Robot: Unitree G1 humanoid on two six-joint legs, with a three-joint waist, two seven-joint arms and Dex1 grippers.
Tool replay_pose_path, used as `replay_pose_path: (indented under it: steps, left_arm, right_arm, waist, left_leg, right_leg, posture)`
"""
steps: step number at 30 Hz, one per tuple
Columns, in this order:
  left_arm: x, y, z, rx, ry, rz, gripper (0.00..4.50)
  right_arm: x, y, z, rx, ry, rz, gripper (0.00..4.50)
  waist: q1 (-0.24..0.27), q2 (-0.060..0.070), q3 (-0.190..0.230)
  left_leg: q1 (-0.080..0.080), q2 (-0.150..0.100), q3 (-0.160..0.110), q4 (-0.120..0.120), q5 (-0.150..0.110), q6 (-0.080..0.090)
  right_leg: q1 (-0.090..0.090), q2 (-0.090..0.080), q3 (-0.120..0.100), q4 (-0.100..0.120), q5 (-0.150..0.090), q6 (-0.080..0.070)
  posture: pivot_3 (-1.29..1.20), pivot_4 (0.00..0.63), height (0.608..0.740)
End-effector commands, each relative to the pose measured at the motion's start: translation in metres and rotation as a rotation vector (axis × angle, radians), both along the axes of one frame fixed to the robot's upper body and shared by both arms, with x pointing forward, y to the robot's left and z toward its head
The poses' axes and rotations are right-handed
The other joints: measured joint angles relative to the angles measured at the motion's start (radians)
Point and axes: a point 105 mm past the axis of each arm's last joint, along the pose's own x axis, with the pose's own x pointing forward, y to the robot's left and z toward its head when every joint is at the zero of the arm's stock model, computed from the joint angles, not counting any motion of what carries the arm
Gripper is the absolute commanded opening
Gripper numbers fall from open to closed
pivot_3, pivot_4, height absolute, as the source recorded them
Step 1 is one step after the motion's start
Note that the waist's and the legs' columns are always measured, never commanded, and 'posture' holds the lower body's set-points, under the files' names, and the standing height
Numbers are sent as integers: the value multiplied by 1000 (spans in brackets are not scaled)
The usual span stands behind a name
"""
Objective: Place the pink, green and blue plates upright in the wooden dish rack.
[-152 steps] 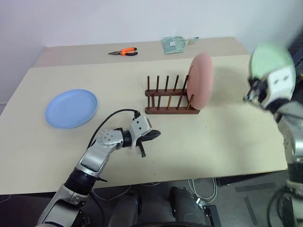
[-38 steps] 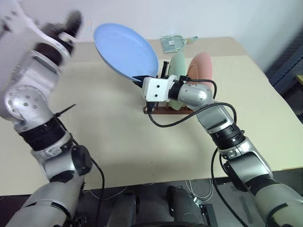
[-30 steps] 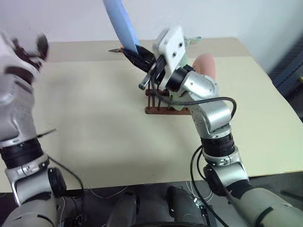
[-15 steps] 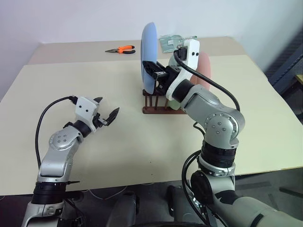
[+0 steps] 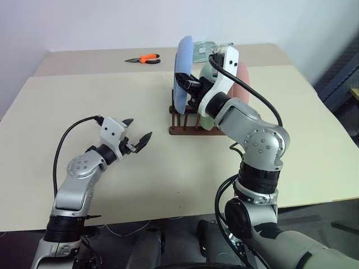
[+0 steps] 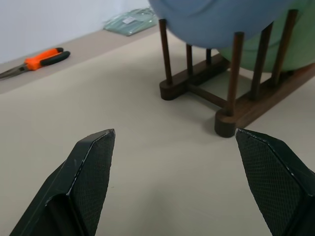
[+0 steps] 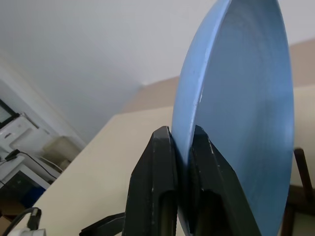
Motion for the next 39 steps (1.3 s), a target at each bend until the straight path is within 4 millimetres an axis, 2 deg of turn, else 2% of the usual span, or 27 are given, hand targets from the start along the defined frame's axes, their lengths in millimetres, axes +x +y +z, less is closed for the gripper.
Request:
replay_pose_path:
  steps: [1, 3, 7, 10, 12, 14, 16, 20, 23, 29, 36, 39]
  left_arm:
    - [-4, -9, 10, 7, -36, -39, 4056]
    - [-5, -11, 9, 4, -32, -49, 4056]
    - [-7, -16, 9, -1, -28, -60, 4056]
    - [-7, -18, 7, 2, -25, -64, 4056]
    - [-6, -18, 6, 3, -23, -62, 4056]
    - [-3, -13, 5, 7, -20, -49, 4056]
    - [-2, -11, 4, 10, -19, -39, 4056]
    - [4, 12, -5, 50, -1, 22, 4056]
    - [8, 27, -12, 68, 8, 67, 4056]
    - [9, 37, -20, 83, 11, 103, 4056]
    - [4, 31, -23, 77, 10, 128, 4056]
    - [0, 30, -20, 66, 6, 152, 4056]
  right_arm:
    - [-5, 8, 25, -25, -116, 29, 1583]
    - [-4, 7, 27, -73, -159, 15, 2573]
    - [-8, 4, 42, -256, -388, -35, 4469]
    - [-27, -8, 73, -425, -736, -53, 4469]
    - [-37, -20, 82, -455, -841, -34, 4469]
    - [-42, -59, 86, -451, -842, -47, 4469]
    - [-45, -87, 84, -457, -808, -64, 4469]
    - [-52, -181, 36, -560, -558, -143, 4469]
    - [-57, -223, -9, -584, -375, -199, 4469]
    - [-51, -251, -69, -667, -221, -246, 4469]
    - [-37, -252, -102, -709, -180, -234, 4469]
    - [-31, -251, -105, -698, -184, -236, 4469]
  waist:
    - [-1, 0, 0]
    - [-1, 0, 0]
    - [0, 0, 0]
    - [2, 0, 0]
    - [3, 0, 0]
    - [4, 0, 0]
    - [8, -1, 0]
    - [25, -2, -1]
    - [27, 0, 0]
    - [9, 4, 0]
    - [8, 4, 0]
    - [9, 3, 0]
  left_leg:
    - [0, 0, 0, 0, 0, 0]
    - [0, 0, 0, 0, 0, 0]
    - [0, 0, 0, 0, 0, 0]
    - [0, 0, 1, 1, 0, 0]
    - [-1, 0, 1, 1, 0, 0]
    - [0, 0, 1, 1, 0, 1]
    - [0, 0, 0, 1, -1, 1]
    - [1, 0, 0, 3, -2, 4]
    - [2, 0, 2, 3, -3, 5]
    - [4, 1, 5, 4, -2, 6]
    - [3, 0, 5, 4, -2, 6]
    - [3, 0, 5, 4, -2, 6]
  right_leg:
    - [0, 0, 0, 0, 0, 0]
    - [0, 0, 0, 0, 0, 0]
    - [1, 0, 0, -1, 0, 0]
    - [1, 0, 0, -1, 0, 0]
    - [2, 0, 0, -2, 0, 1]
    - [2, 0, 0, -3, 0, 1]
    - [4, 0, -1, -3, 0, 1]
    - [9, 0, -1, -7, -1, 1]
    - [9, -1, 0, -7, -2, 1]
    - [10, -1, 2, -6, -5, 4]
    - [9, -2, 2, -6, -2, 3]
    - [9, -2, 2, -6, -2, 3]
  posture:
    - [0, 150, 740]
    - [0, 150, 740]
    - [0, 150, 740]
    - [0, 150, 740]
    - [0, 150, 740]
    - [0, 150, 740]
    - [0, 150, 740]
    - [0, 150, 740]
    - [0, 150, 740]
    - [0, 150, 740]
    - [0, 150, 740]
    - [0, 150, 740]
